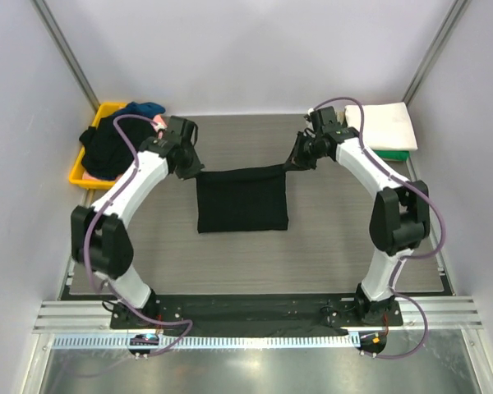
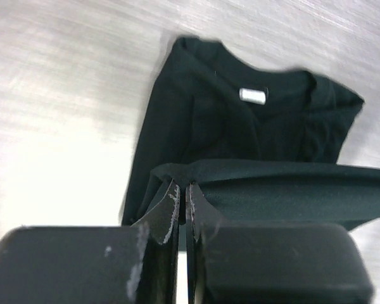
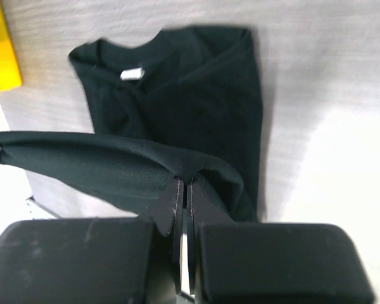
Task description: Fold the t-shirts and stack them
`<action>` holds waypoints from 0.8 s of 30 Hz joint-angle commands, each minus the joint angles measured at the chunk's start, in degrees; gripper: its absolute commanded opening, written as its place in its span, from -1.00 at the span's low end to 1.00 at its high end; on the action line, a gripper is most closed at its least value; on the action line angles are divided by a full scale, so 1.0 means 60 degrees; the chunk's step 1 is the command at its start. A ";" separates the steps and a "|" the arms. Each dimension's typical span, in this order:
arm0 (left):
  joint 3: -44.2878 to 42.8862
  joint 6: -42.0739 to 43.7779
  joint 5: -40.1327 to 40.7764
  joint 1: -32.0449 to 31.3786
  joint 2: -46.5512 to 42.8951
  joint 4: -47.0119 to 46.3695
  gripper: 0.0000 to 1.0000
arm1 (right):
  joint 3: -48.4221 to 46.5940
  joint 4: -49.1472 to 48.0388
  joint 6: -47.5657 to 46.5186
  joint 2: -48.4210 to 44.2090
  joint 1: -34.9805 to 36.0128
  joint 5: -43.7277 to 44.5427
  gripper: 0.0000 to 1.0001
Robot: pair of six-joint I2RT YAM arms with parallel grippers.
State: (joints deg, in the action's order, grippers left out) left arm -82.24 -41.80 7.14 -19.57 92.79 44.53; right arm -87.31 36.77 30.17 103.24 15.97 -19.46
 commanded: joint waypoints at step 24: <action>-0.5593 0.0785 -0.1936 0.1695 0.3983 0.1606 0.68 | -0.1333 -0.2095 -0.1000 0.2248 -0.0757 -0.0841 0.89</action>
State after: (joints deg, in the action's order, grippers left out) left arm -122.74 -38.52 -2.98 -8.69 130.17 57.08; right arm -103.83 33.58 25.67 124.55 10.98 -19.90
